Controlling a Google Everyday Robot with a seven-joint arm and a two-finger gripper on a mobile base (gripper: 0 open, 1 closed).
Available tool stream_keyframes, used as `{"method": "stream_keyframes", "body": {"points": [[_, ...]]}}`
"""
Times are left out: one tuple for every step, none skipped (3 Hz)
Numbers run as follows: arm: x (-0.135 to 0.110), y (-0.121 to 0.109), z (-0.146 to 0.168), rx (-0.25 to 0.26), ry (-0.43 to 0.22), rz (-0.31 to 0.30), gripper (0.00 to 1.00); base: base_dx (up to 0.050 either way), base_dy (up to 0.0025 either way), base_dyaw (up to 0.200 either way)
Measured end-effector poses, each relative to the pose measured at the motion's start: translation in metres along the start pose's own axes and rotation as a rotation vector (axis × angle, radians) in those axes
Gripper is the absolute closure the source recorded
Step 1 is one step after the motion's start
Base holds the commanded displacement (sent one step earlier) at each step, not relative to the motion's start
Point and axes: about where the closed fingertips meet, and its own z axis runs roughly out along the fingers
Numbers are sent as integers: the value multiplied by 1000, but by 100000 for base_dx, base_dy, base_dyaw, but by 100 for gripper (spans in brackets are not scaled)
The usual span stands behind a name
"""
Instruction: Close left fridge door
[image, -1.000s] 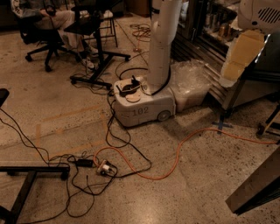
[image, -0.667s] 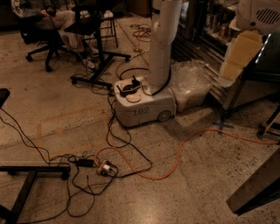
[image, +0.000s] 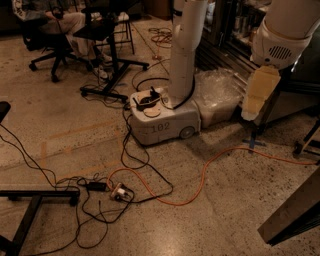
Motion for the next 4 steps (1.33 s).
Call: {"method": "stream_keyframes", "body": {"points": [[0, 0, 0, 0, 0, 0, 0, 0, 0, 0], [-1, -6, 4, -73, -35, 8, 0, 0, 0, 0], [0, -31, 24, -168, -160, 20, 0, 0, 0, 0], [-33, -57, 27, -135, -280, 18, 0, 0, 0, 0]]}}
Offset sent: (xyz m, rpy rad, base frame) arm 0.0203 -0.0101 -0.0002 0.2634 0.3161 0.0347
